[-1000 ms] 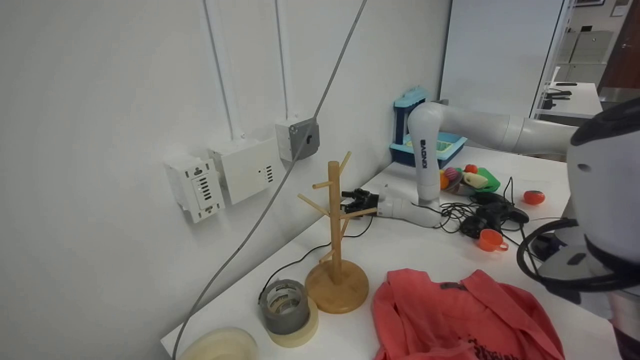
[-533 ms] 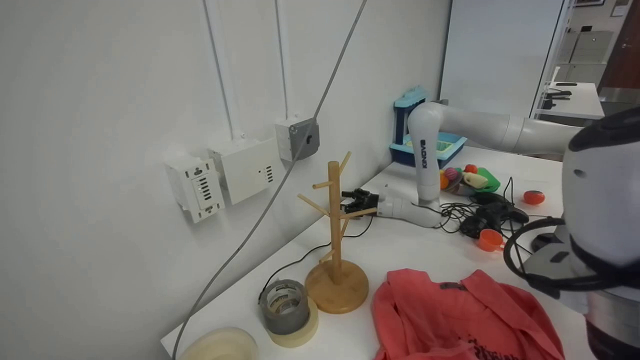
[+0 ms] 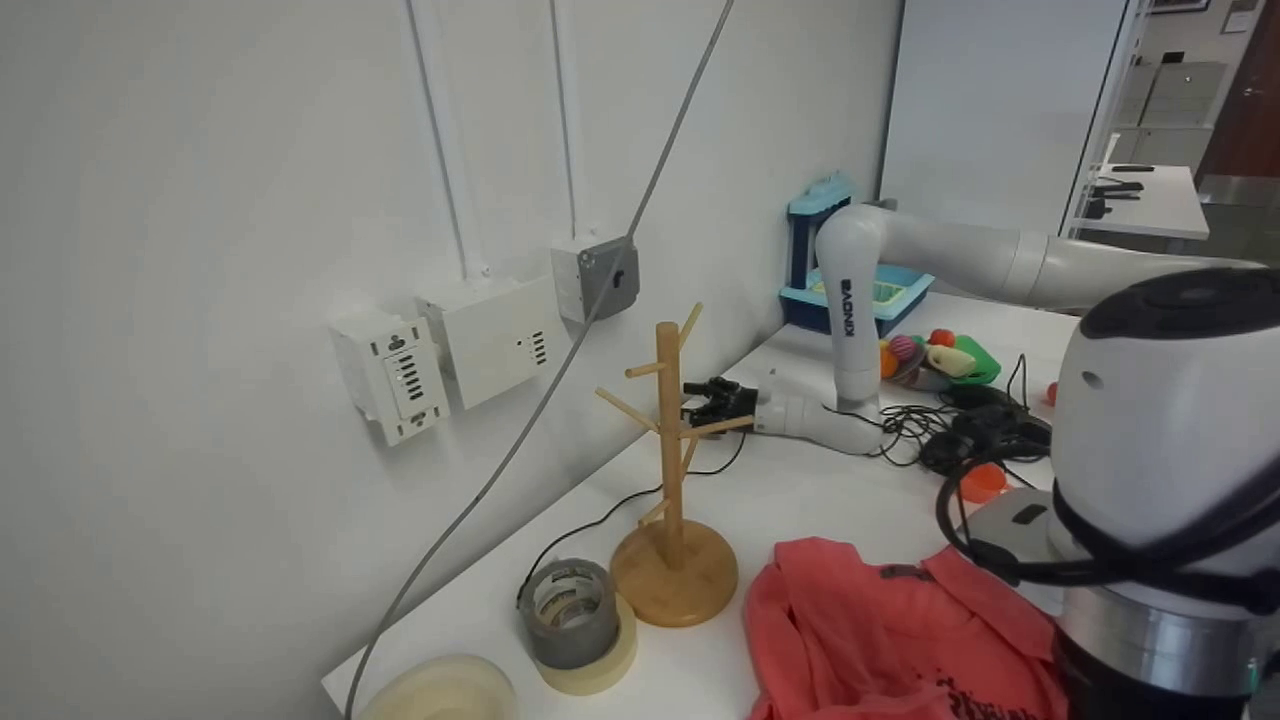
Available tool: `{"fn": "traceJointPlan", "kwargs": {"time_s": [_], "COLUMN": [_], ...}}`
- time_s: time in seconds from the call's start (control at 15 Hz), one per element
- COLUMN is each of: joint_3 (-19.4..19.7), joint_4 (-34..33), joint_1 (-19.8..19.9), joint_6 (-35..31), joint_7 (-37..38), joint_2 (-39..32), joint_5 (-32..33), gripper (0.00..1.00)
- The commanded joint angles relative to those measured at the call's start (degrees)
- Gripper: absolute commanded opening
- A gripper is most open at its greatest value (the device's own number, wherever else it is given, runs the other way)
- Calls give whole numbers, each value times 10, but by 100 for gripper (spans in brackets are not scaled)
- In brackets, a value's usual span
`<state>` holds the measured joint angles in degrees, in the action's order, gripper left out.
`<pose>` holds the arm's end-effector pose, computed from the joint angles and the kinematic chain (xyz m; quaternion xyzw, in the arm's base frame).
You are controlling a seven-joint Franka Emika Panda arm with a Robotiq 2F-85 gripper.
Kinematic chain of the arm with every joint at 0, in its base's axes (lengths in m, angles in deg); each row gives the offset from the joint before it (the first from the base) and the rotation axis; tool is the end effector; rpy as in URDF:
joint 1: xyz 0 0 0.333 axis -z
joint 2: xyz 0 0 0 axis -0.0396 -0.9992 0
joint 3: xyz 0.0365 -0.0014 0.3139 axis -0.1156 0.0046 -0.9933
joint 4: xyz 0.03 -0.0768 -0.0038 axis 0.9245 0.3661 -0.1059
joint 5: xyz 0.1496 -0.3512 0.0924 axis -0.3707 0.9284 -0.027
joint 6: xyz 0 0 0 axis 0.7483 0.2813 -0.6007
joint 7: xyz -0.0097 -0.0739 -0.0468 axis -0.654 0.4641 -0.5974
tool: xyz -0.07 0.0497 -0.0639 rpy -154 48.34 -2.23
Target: Unfold the shirt
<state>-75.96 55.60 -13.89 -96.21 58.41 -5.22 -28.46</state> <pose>0.4270 0.1701 0.1997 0.9505 0.2972 -0.0907 0.0015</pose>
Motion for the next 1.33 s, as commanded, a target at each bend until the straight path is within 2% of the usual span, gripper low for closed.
{"fn": "traceJointPlan", "kwargs": {"time_s": [0.0, 0.07, 0.27, 0.67, 0.93, 1.0, 1.27], "joint_3": [-7, -11, -1, 38, 24, 32, 35], "joint_4": [-3, -6, -9, -59, -109, -79, -101], "joint_1": [8, 10, 14, 34, 61, 50, 49], "joint_6": [1, 28, -2, -52, -53, -48, -52], "joint_7": [2, -7, -11, -34, -71, -44, -44], "joint_2": [-2, -3, -22, -88, -131, -104, -129], "joint_5": [2, -10, 10, 97, 71, 86, 96], "gripper": [100, 100, 100, 100, 100, 100, 100]}}
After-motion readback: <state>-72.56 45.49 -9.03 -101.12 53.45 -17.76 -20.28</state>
